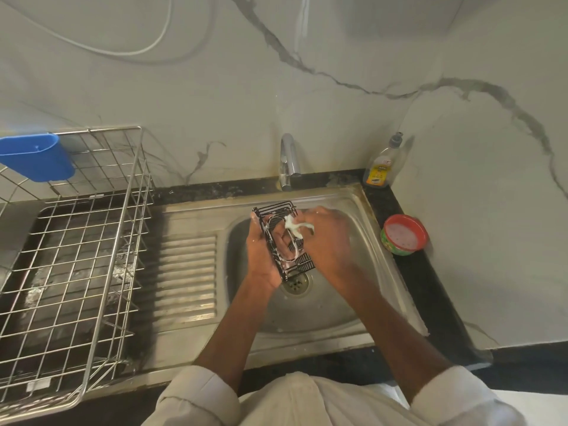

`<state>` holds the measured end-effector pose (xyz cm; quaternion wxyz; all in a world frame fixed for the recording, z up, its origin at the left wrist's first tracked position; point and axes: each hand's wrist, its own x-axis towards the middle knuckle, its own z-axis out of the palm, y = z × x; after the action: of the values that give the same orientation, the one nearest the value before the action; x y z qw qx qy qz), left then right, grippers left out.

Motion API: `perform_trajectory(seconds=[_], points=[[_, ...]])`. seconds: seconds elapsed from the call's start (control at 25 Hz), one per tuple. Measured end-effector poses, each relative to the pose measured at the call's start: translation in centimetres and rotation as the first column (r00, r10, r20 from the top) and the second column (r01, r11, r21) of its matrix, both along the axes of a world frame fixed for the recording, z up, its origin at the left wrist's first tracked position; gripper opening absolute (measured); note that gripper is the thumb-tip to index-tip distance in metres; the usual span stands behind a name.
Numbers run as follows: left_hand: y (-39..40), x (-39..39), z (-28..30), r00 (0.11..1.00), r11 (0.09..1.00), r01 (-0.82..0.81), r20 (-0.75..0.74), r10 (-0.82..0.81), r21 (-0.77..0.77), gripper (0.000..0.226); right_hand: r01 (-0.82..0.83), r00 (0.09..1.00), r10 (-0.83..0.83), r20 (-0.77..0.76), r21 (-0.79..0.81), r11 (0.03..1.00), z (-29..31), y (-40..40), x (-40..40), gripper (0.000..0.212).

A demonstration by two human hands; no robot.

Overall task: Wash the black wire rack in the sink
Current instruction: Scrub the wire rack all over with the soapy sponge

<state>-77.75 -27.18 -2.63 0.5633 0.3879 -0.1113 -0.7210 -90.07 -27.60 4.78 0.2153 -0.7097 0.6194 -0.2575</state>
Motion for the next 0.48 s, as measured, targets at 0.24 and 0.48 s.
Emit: perform_trajectory(seconds=[0.24,0.48], points=[[-0.2,0.0,-0.3,0.999,1.0,-0.003,0.04,0.002,0.026,0.085,-0.109,0.994,0.108,0.013,0.135,0.985,-0.7,2.4,-1.7,0.022],[0.9,-1.8,0.9,0.989,0.997,0.081,0.125,-0.082,0.019,0.09,0.238,0.969,-0.232,0.084,-0.072,0.969,0.2,-1.8,0.7,0.028]])
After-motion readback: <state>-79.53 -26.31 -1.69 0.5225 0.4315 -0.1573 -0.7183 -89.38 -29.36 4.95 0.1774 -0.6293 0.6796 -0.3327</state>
